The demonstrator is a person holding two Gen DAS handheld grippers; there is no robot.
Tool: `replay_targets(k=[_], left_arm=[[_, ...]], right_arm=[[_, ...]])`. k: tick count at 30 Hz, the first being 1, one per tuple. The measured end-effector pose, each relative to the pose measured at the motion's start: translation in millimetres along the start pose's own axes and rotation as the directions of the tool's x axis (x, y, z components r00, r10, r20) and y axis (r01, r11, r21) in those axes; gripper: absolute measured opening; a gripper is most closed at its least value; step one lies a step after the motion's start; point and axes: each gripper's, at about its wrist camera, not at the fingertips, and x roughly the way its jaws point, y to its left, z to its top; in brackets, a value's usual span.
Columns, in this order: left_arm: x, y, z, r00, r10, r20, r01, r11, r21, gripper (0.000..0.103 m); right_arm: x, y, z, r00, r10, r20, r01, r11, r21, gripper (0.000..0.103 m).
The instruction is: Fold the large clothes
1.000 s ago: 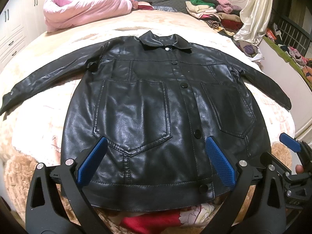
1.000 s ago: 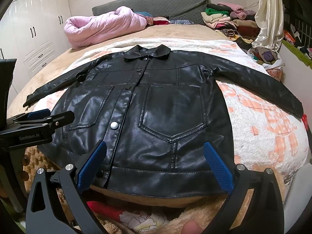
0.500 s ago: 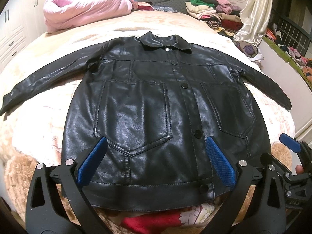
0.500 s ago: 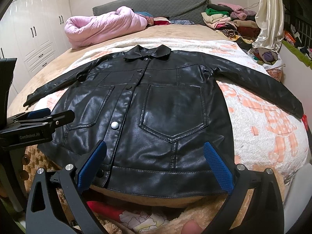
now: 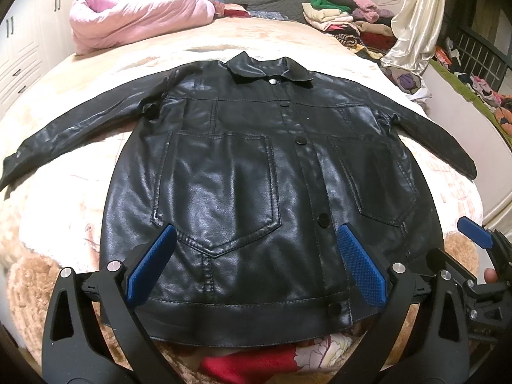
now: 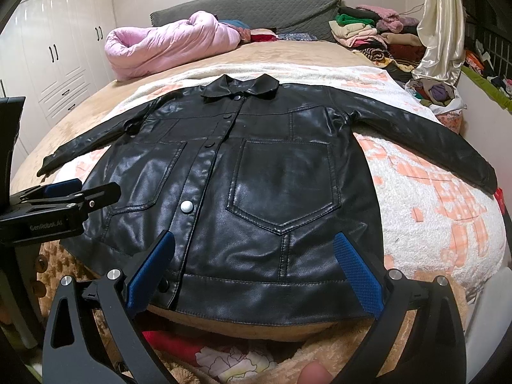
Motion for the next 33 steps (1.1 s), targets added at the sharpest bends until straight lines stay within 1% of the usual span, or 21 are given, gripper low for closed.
replay_targets(k=[8, 12, 19, 27, 33], left_arm=[[1, 1, 0, 1.000, -0.005, -0.002, 0.005, 1.000, -0.003, 0.094], [8, 3, 4, 1.000, -0.001, 0.000, 0.001, 1.000, -0.003, 0.094], [19, 10, 24, 1.000, -0.002, 0.003, 0.002, 1.000, -0.023, 0.094], [35, 16, 51, 1.000, 0.020, -0.002, -0.020, 0.999, -0.032, 0.094], [47, 16, 75, 1.000, 0.000, -0.003, 0.000, 0.999, -0.044, 0.094]], right_arm=[[2, -2, 1, 1.000, -0.003, 0.002, 0.003, 1.000, 0.003, 0.099], [4, -4, 3, 1.000, -0.005, 0.000, 0.005, 1.000, 0.003, 0.099], [15, -8, 26, 1.000, -0.027, 0.016, 0.027, 1.000, 0.007, 0.099], [27, -11, 56, 0.998, -0.031, 0.049, 0.030, 0.999, 0.011, 0.099], [40, -16, 79, 0.997, -0.052, 0.055, 0.051, 0.999, 0.017, 0.099]])
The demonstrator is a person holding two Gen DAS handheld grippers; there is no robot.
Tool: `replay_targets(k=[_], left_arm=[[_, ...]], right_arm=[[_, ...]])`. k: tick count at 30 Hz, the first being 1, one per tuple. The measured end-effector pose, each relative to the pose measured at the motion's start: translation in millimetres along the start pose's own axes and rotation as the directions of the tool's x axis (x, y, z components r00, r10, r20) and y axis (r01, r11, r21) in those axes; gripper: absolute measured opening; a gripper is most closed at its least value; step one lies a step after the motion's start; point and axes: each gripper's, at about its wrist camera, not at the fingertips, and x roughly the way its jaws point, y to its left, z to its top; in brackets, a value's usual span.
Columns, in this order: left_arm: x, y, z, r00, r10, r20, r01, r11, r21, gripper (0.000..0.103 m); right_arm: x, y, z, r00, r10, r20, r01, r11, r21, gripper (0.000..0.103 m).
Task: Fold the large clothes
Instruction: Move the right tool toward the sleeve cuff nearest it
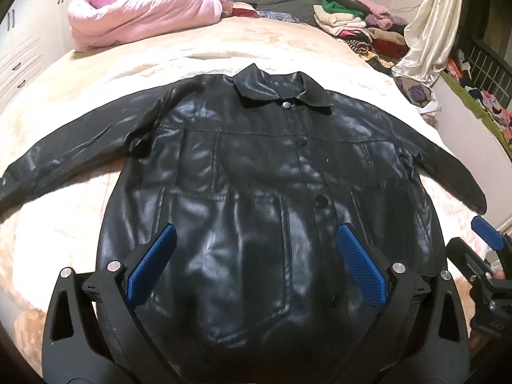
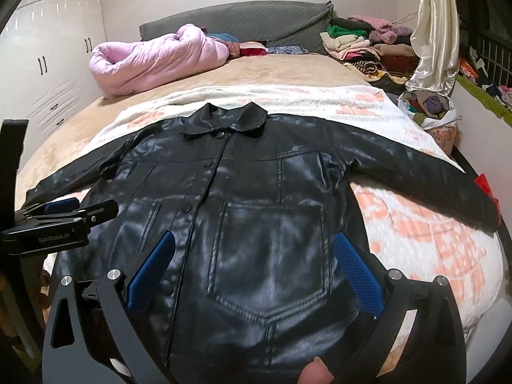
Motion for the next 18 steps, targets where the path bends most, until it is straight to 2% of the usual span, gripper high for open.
replay_targets(k=[9, 18], left_arm=[[22, -13, 36, 1.000, -0.008, -0.010, 0.008, 1.000, 0.016, 0.094], [53, -34, 66, 0.999, 0.003, -0.041, -0.001, 0.999, 0.044, 0.094]], right_arm=[[30, -13, 34, 1.000, -0.027, 0.001, 0.027, 0.999, 0.027, 0.099], [61, -46, 69, 0.996, -0.085, 0.007, 0.083, 0.992, 0.099, 0.099]])
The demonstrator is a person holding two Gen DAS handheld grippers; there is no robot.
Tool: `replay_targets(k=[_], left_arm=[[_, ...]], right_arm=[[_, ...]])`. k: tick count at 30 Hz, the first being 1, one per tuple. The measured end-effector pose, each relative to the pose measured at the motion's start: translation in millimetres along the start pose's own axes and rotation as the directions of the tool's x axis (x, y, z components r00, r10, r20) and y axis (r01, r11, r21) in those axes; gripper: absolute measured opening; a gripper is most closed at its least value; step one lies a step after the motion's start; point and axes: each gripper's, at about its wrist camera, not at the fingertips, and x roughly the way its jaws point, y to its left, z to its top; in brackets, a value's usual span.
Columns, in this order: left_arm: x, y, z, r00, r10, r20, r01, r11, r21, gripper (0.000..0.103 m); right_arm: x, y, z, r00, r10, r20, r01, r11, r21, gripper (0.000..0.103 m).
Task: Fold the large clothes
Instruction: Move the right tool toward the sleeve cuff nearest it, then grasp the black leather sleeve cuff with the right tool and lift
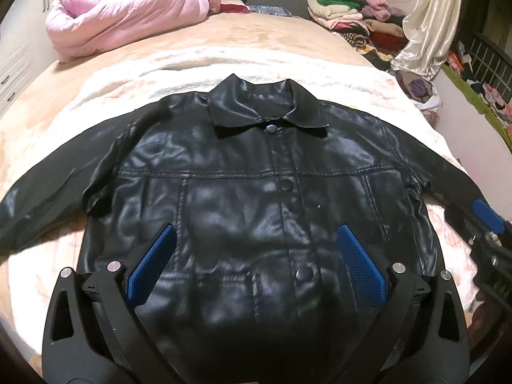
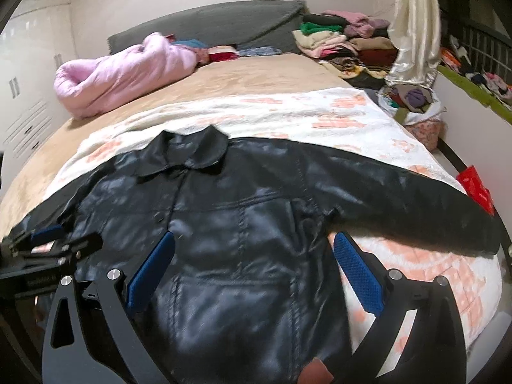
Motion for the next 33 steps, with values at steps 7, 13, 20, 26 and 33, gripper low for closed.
replay_targets(k=[7, 13, 20, 26, 33], left_arm=[[24, -20, 18, 0.999, -0.021, -0.038, 0.022, 0.999, 0.034, 0.094], [42, -35, 33, 0.997, -0.046, -0.061, 0.049, 0.998, 0.045, 0.094], [66, -48, 47, 0.994, -0.062, -0.086, 0.066, 0.997, 0.039, 0.094], [85, -59, 51, 0.993, -0.066, -0.100, 0.070, 0.997, 0.036, 0.094], [101, -71, 55, 0.991, -0.071, -0.114, 0.075, 0.997, 0.032, 0.094]], right_arm=[[21, -48, 22, 0.998, -0.064, -0.002, 0.063, 0.991, 0.118, 0.099], [41, -101, 22, 0.991, -0.127, -0.032, 0.131, 0.960, 0.248, 0.099], [54, -170, 4, 0.977, -0.199, -0.082, 0.214, 0.871, 0.441, 0.099], [56, -227, -13, 0.957, -0.265, -0.118, 0.283, 0.766, 0.577, 0.099], [53, -290, -40, 0.952, -0.274, -0.135, 0.275, 0.579, 0.767, 0.099]])
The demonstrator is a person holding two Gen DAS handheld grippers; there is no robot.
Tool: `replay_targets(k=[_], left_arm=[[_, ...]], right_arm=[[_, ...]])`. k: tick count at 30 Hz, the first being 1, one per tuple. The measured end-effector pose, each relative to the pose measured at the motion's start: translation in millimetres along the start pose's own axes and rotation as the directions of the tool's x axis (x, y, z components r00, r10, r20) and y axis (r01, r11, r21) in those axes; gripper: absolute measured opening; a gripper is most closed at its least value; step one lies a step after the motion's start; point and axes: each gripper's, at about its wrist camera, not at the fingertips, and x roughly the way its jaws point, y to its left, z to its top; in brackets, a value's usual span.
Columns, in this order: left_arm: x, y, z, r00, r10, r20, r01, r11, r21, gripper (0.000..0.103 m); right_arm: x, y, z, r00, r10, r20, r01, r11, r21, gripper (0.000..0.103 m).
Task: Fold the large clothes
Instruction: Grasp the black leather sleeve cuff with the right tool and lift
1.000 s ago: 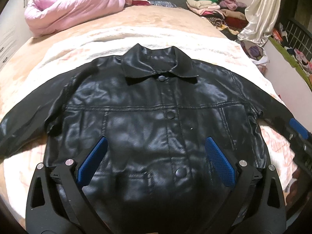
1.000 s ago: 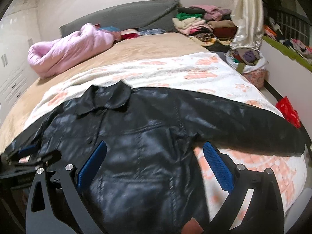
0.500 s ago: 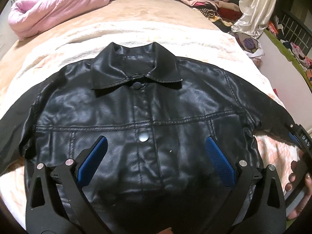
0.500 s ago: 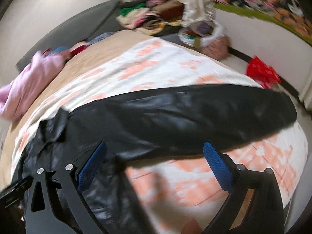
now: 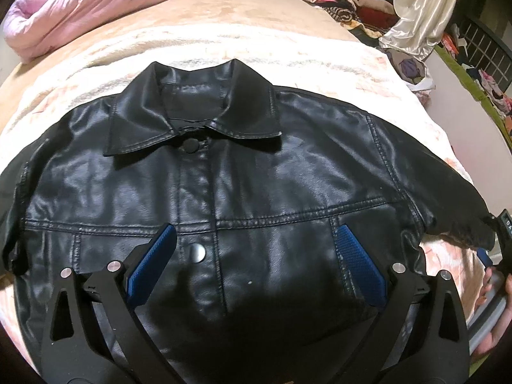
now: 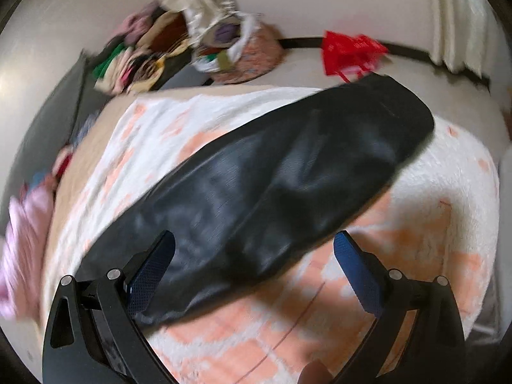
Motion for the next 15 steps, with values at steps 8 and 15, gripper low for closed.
replay_targets(k=[8, 15], left_arm=[[8, -14, 10, 1.000, 0.003, -0.001, -0.003, 1.000, 0.013, 0.094], [9, -25, 19, 1.000, -0.013, 0.008, 0.013, 1.000, 0.017, 0.094]], right_arm=[[21, -52, 25, 0.999, 0.046, 0.019, -0.049, 0.953, 0.298, 0.099], [39, -67, 47, 0.989, 0.122, 0.087, -0.148, 0.883, 0.445, 0.091]])
